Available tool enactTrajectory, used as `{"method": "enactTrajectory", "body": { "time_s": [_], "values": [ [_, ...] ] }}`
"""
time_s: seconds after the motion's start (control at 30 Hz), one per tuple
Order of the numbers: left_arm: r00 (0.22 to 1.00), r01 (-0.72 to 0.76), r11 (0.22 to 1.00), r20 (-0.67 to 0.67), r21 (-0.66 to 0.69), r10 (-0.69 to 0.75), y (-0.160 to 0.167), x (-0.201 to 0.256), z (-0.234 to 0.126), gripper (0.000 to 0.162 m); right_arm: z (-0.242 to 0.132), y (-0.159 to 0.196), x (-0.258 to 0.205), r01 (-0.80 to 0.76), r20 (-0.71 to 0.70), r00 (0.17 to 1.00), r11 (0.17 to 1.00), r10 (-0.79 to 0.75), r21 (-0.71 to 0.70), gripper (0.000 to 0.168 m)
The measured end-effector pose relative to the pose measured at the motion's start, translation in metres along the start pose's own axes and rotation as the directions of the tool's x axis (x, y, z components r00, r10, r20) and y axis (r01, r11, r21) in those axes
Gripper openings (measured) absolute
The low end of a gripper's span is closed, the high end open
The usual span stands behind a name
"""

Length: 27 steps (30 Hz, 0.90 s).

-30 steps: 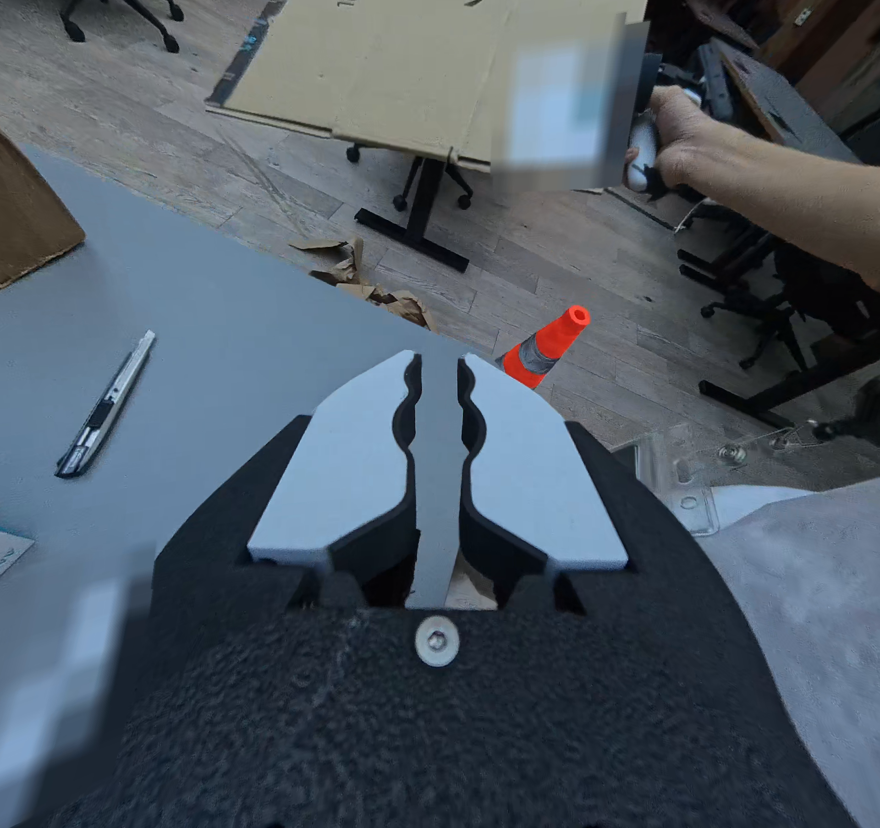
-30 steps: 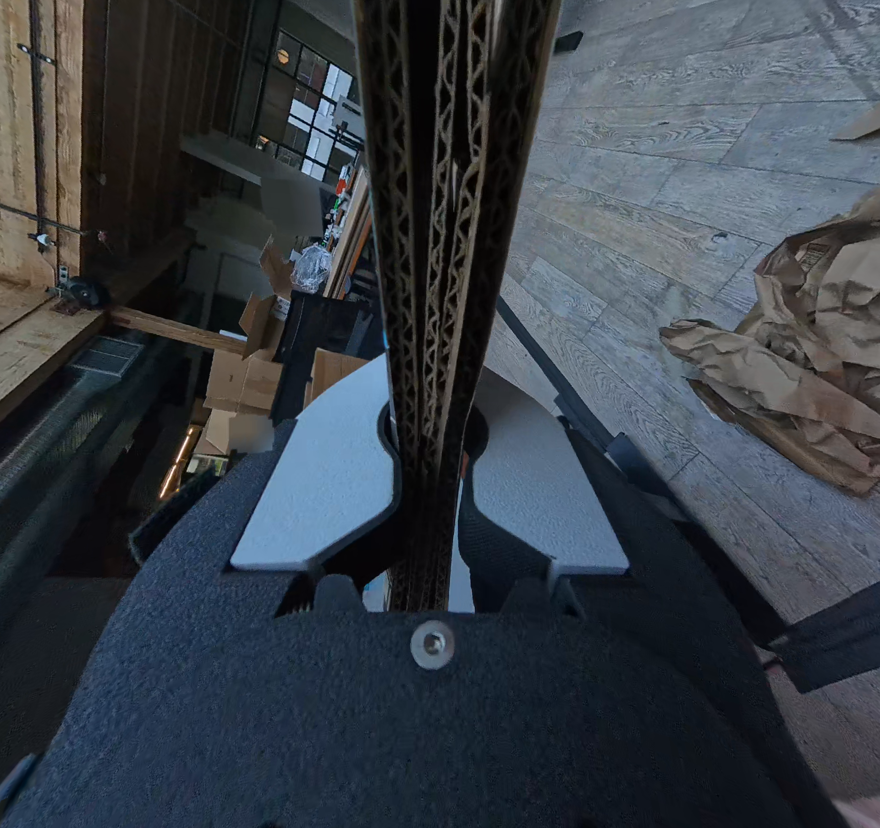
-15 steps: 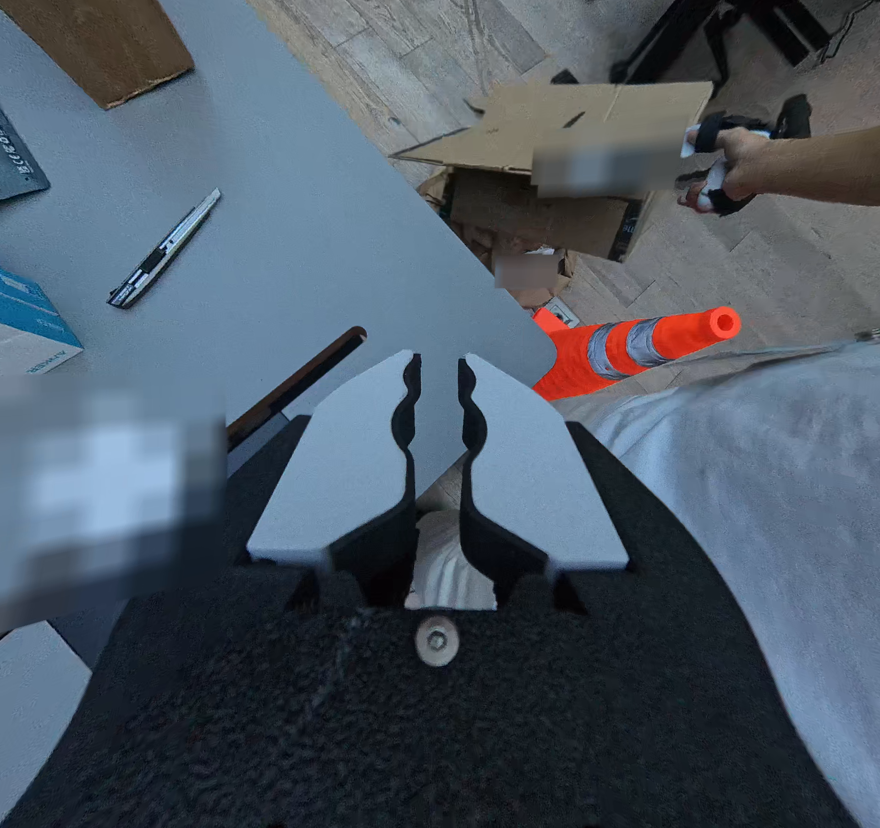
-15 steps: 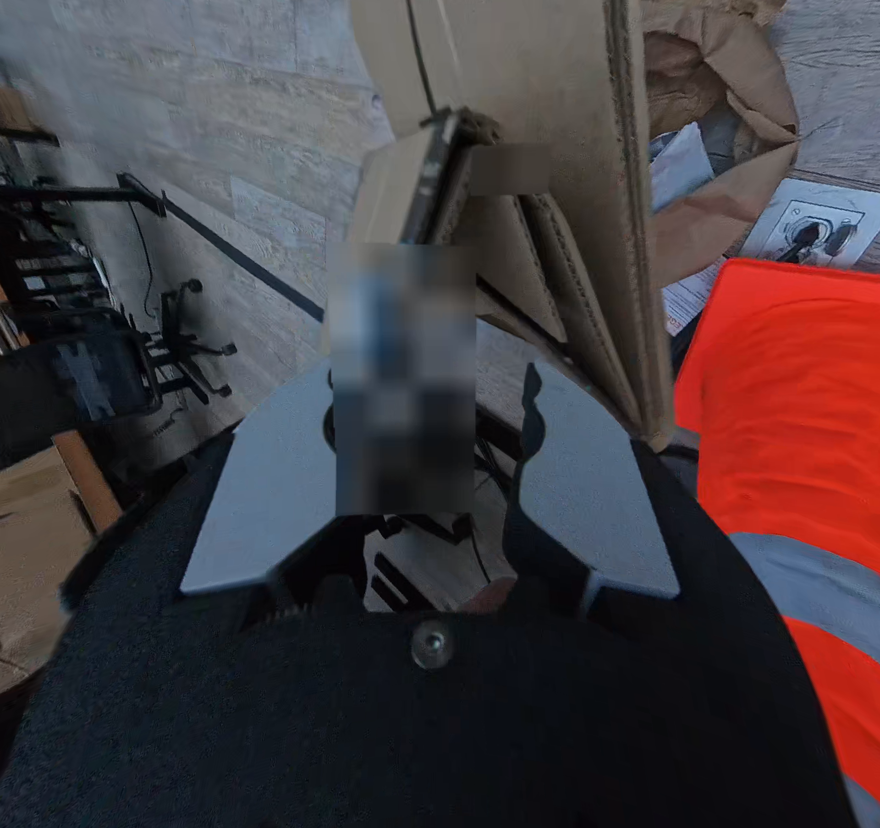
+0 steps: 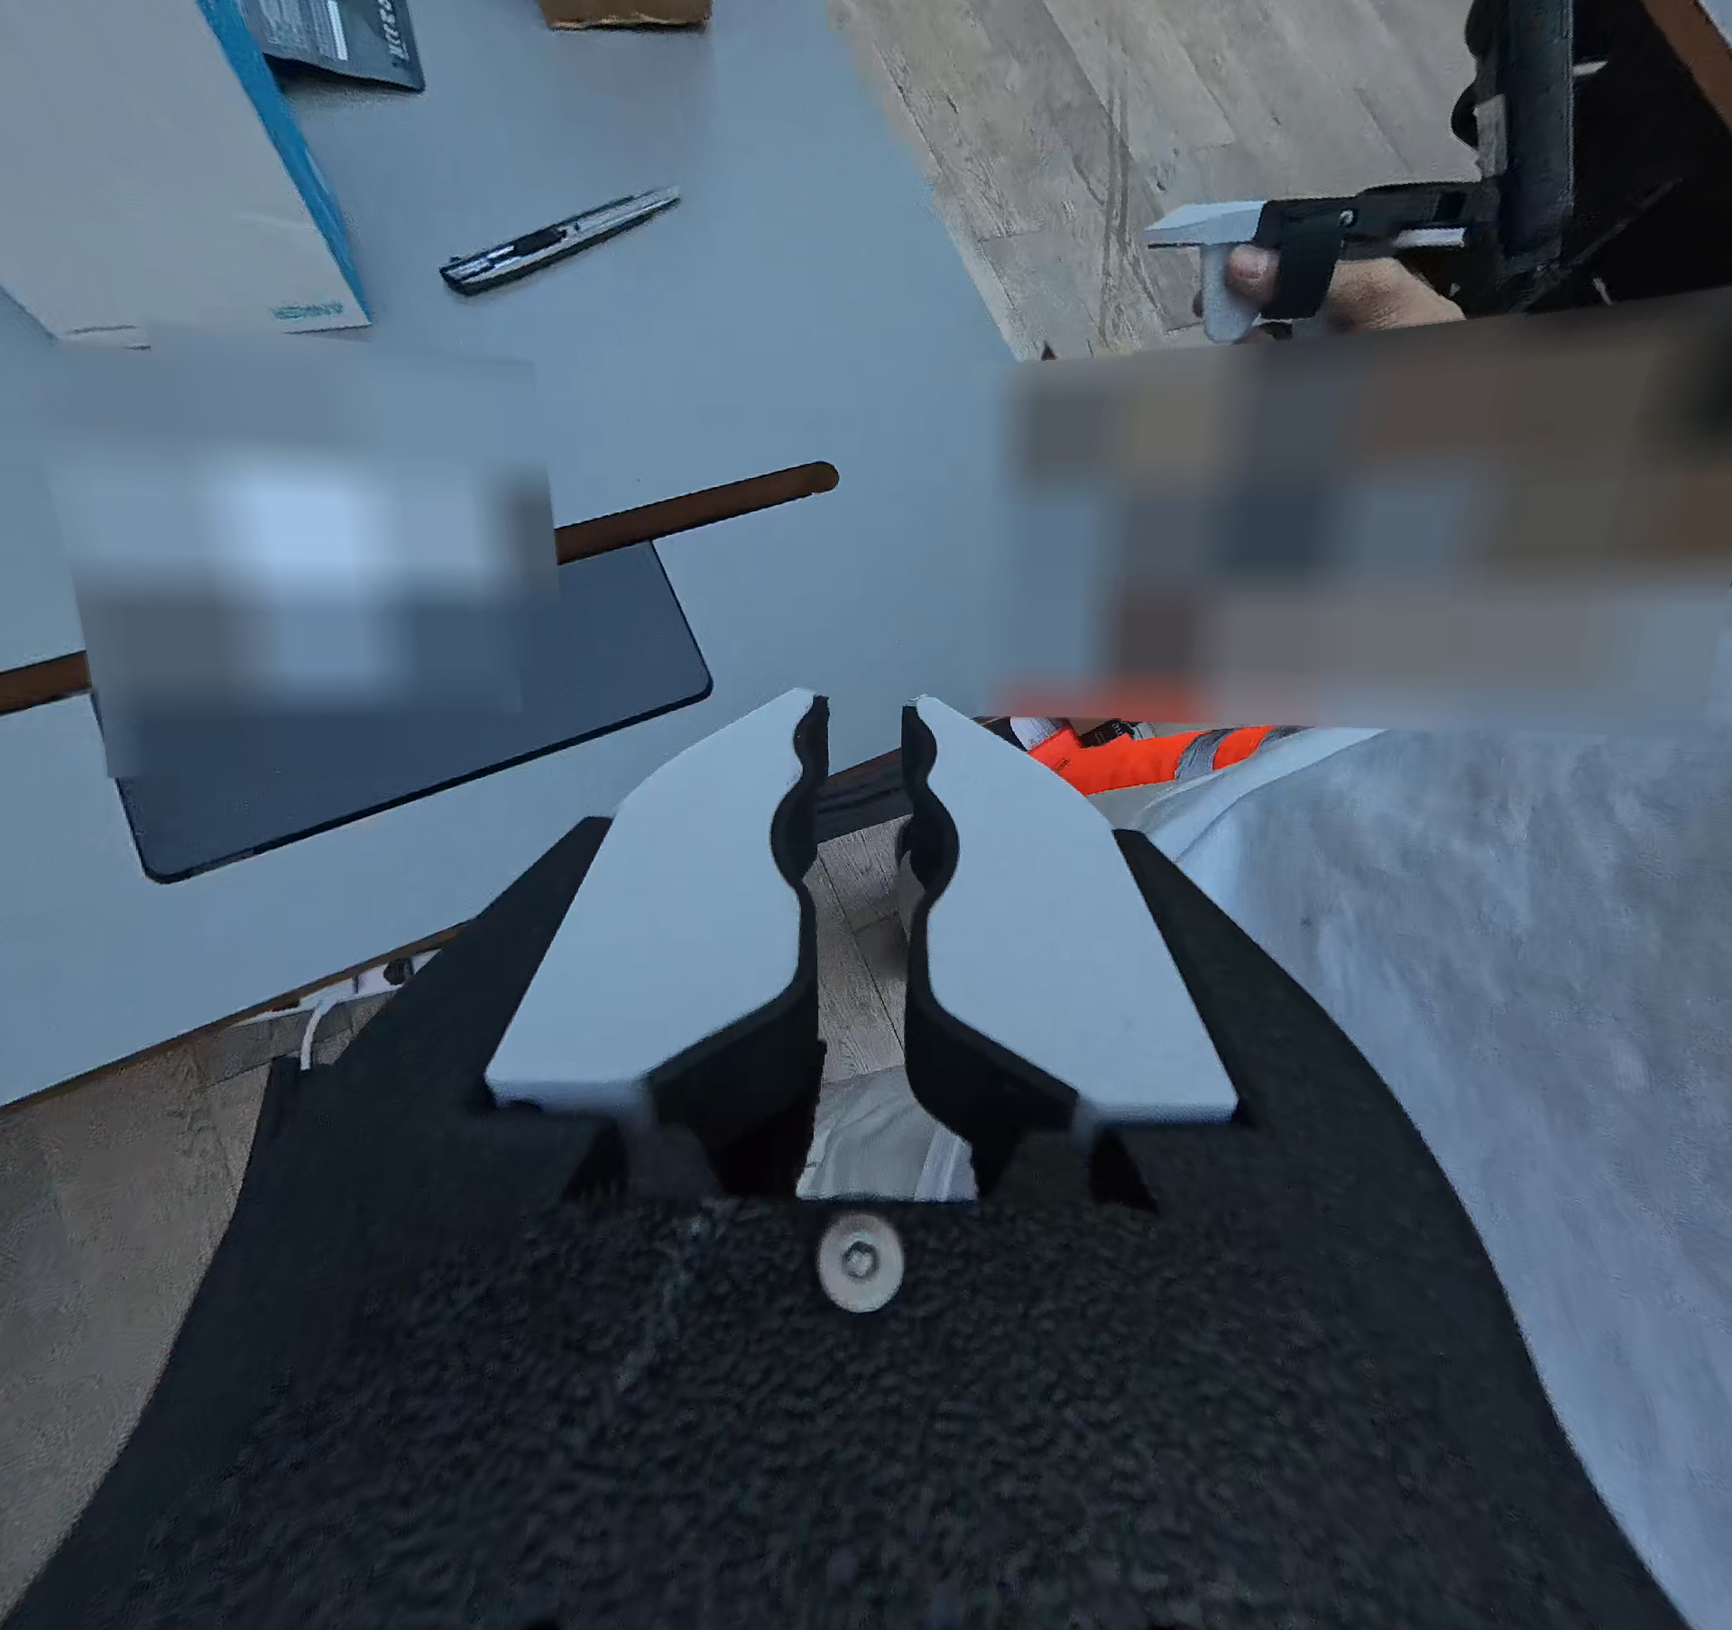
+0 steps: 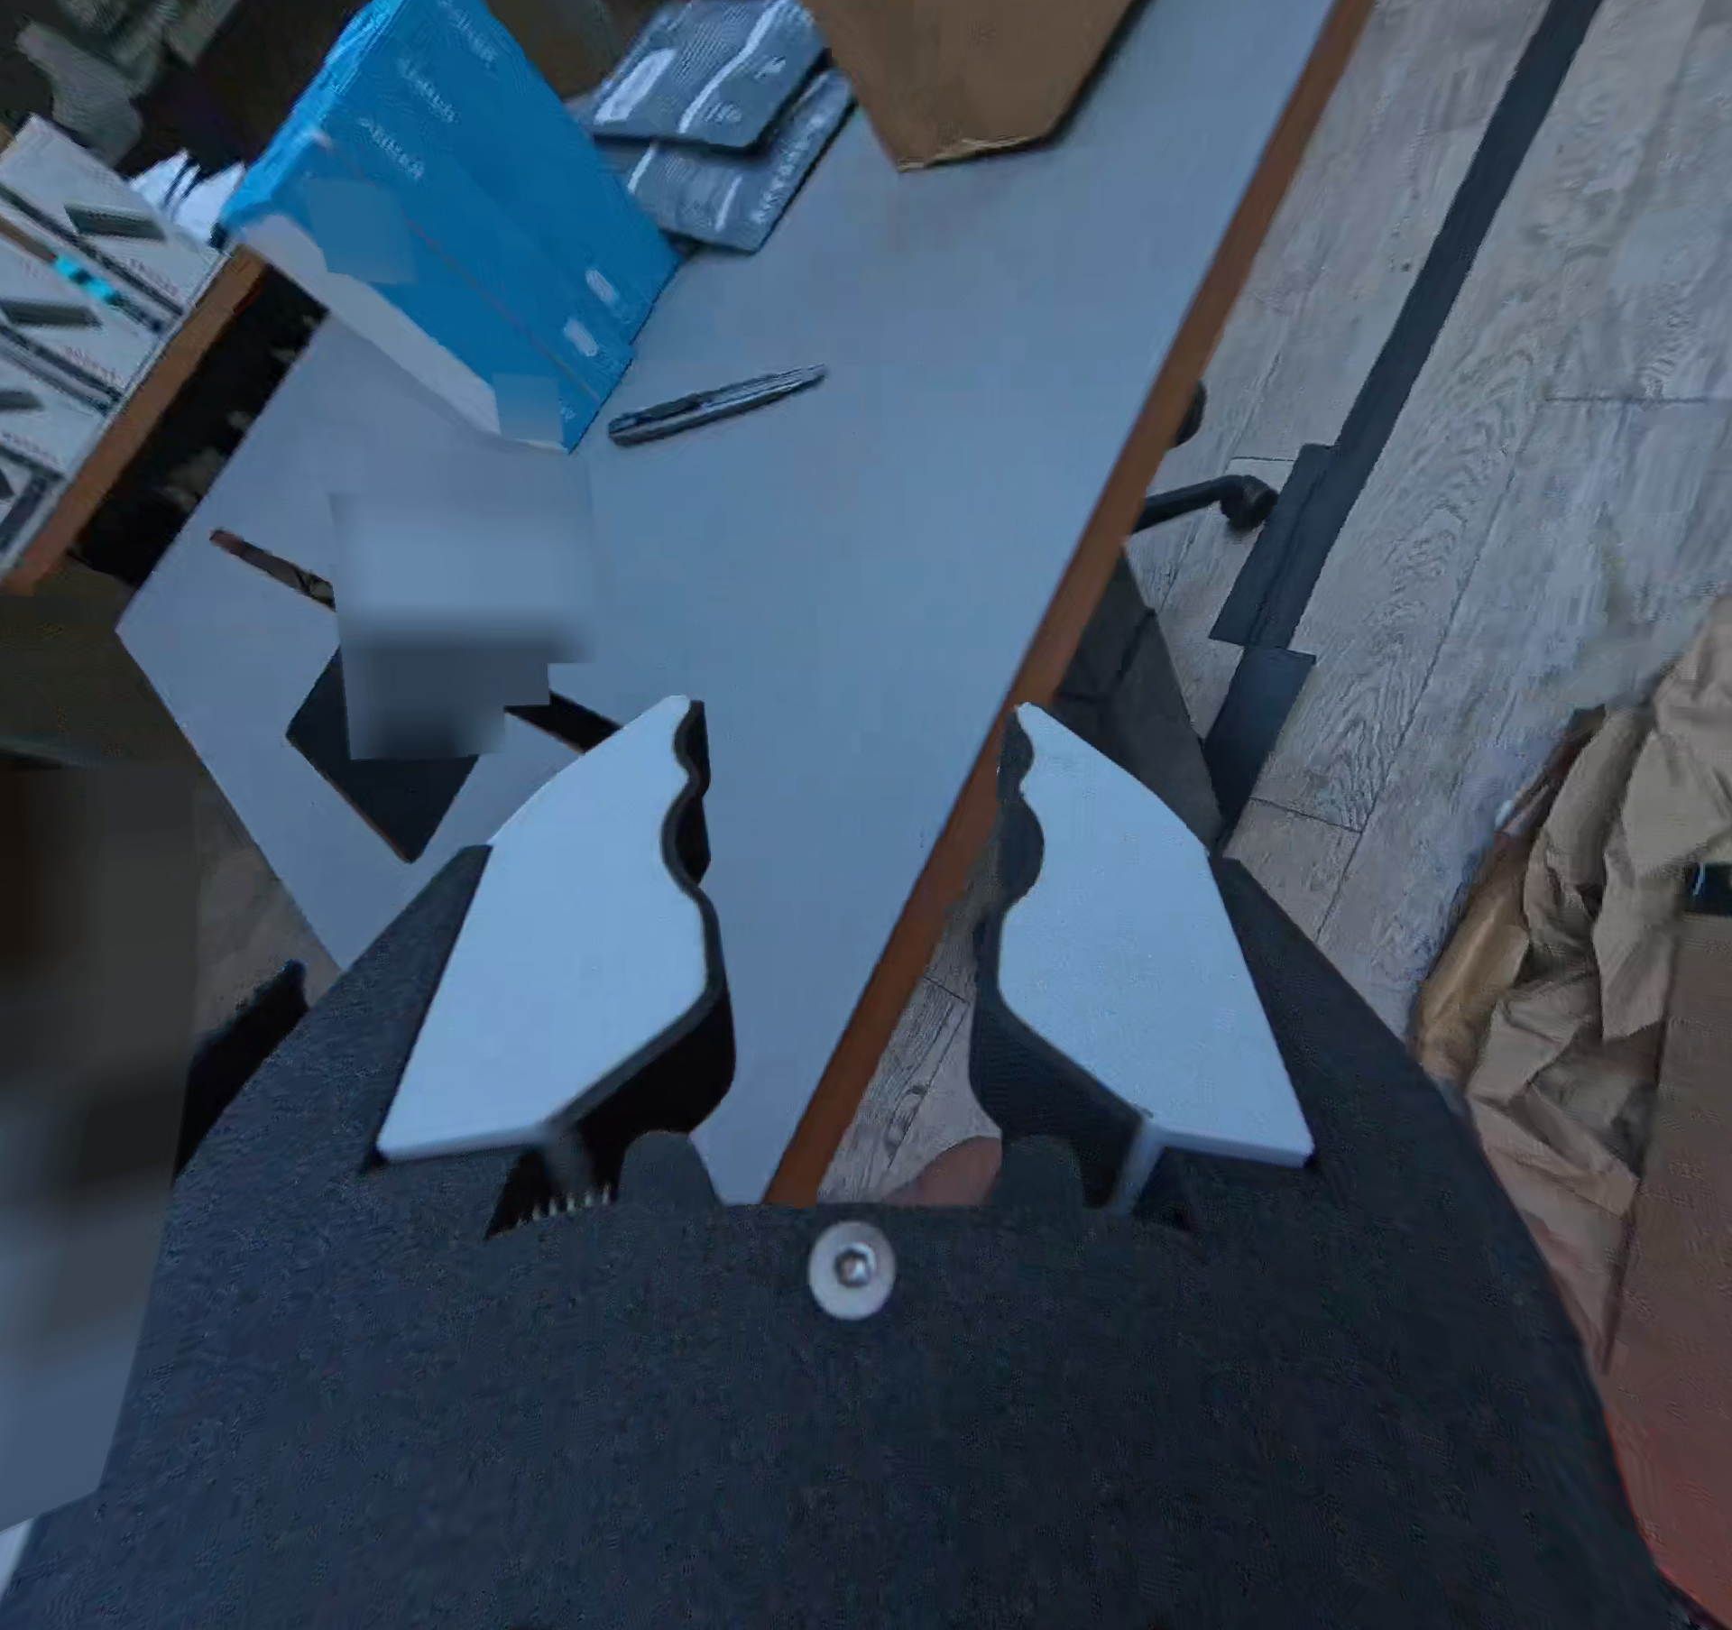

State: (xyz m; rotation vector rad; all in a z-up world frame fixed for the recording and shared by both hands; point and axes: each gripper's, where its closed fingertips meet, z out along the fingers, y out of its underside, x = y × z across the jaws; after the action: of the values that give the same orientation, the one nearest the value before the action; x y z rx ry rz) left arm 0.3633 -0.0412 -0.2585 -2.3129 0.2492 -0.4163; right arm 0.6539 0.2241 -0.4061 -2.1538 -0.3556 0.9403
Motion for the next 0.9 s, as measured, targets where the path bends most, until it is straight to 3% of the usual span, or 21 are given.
{"method": "enactTrajectory", "body": {
  "time_s": [0.1, 0.27, 0.53, 0.73, 0.9],
  "values": [
    [0.998, 0.053, 0.996, 0.031, 0.071, -0.056, 0.036, -0.04, -0.045, 0.014, 0.058, 0.007, -0.114, 0.207, 0.119, 0.973, 0.976, -0.198, -0.069, 0.058],
    [0.972, 0.205, 0.952, 0.07, 0.23, -0.226, 0.088, -0.116, -0.126, 0.015, 0.135, 0.033, -0.287, 0.383, 0.264, 0.901, 0.918, -0.346, -0.106, 0.06],
    [0.914, 0.26, 0.918, 0.229, 0.298, -0.333, 0.159, -0.244, -0.213, 0.015, 0.235, 0.1, -0.489, 0.413, 0.47, 0.83, 0.897, -0.3, -0.156, 0.059],
    [0.899, 0.212, 0.92, 0.303, 0.329, -0.316, 0.161, -0.359, -0.253, 0.015, 0.324, 0.154, -0.611, 0.425, 0.593, 0.768, 0.885, -0.243, -0.187, 0.057],
    [0.914, 0.11, 0.96, 0.353, 0.257, -0.199, 0.131, -0.485, -0.3, 0.016, 0.419, 0.153, -0.69, 0.412, 0.631, 0.744, 0.895, -0.221, -0.171, 0.054]
  ]
}}
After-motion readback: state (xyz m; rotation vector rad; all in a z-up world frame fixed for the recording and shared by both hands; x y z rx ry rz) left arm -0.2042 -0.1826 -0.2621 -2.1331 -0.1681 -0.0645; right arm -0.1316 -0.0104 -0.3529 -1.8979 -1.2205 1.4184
